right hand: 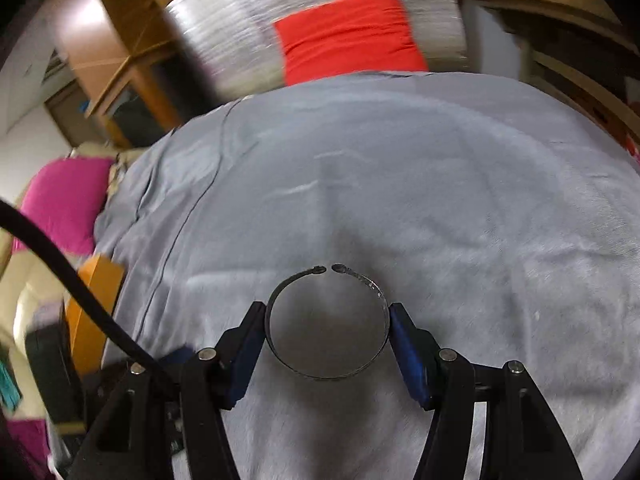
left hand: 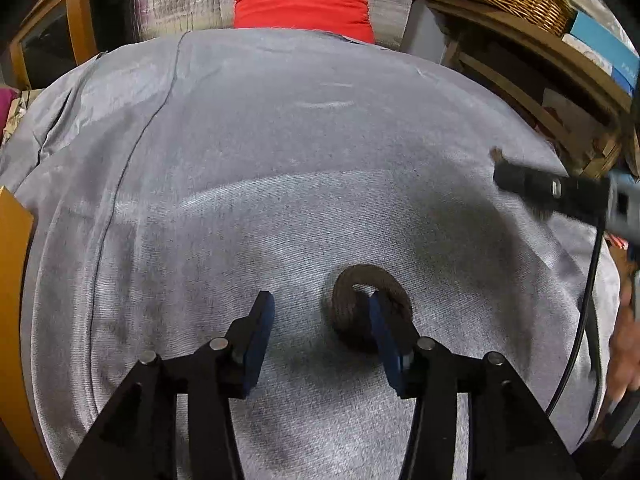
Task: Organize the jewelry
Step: 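Lift the brown ring with the left tool while the right tool lifts the bangle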
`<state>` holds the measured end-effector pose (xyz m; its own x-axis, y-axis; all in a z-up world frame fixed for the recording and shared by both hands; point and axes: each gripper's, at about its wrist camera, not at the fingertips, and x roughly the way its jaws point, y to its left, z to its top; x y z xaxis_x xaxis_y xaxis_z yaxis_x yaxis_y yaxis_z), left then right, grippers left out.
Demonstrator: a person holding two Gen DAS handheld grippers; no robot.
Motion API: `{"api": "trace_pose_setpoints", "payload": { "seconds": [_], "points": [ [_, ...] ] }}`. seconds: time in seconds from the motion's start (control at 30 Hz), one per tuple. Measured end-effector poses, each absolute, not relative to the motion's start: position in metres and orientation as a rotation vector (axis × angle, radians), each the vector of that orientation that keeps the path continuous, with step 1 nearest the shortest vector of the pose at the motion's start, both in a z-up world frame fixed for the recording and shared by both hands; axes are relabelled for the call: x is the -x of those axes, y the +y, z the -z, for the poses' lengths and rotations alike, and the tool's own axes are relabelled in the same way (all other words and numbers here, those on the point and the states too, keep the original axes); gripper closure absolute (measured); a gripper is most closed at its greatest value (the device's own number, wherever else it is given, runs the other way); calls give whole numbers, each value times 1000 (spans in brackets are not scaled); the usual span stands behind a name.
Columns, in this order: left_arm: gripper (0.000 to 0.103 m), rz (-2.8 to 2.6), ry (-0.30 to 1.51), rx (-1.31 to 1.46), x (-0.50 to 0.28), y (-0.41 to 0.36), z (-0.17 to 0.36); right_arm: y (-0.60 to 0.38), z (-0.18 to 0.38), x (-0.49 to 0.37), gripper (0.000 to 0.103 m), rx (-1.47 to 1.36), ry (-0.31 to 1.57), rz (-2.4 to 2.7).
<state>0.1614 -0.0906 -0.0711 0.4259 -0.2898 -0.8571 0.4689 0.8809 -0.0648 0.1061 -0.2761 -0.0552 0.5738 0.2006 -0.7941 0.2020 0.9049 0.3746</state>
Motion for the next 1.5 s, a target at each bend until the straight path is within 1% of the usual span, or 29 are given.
{"api": "trace_pose_setpoints", "payload": {
  "seconds": [0.13, 0.4, 0.47, 0.5, 0.53, 0.57, 0.6, 0.63, 0.7, 1.0, 1.5],
  "points": [
    [52, 503, 1013, -208, -155, -90, 67, -263, 61, -95, 39, -420, 1006, -6],
    [52, 540, 1009, -214, -150, -99, 72, -242, 90, -72, 39, -331, 1131, 15],
    [52, 533, 1014, -213, -152, -99, 75, -237, 91, -69, 39, -288, 1130, 15],
    [54, 527, 1015, -210, -152, -97, 76, -238, 92, -70, 39, -287, 1130, 10],
    [57, 524, 1011, -205, -153, -95, 76, -240, 93, -70, 39, -298, 1129, 7],
    [70, 519, 1011, -210, -152, -96, 75, -245, 93, -70, 39, -323, 1126, 3],
    [79, 517, 1010, -219, -151, -96, 76, -247, 93, -71, 39, -340, 1124, 1],
    [81, 516, 1007, -225, -151, -95, 76, -250, 91, -72, 39, -352, 1121, 2],
    [92, 516, 1001, -220, -151, -94, 75, -253, 88, -76, 39, -360, 1113, 7],
    [93, 480, 954, -213, -147, -83, 59, -258, 90, -88, 39, -359, 1156, 3],
    [93, 393, 890, -227, -137, -66, 31, -244, 79, -92, 39, -367, 1095, -18]
  ]
}}
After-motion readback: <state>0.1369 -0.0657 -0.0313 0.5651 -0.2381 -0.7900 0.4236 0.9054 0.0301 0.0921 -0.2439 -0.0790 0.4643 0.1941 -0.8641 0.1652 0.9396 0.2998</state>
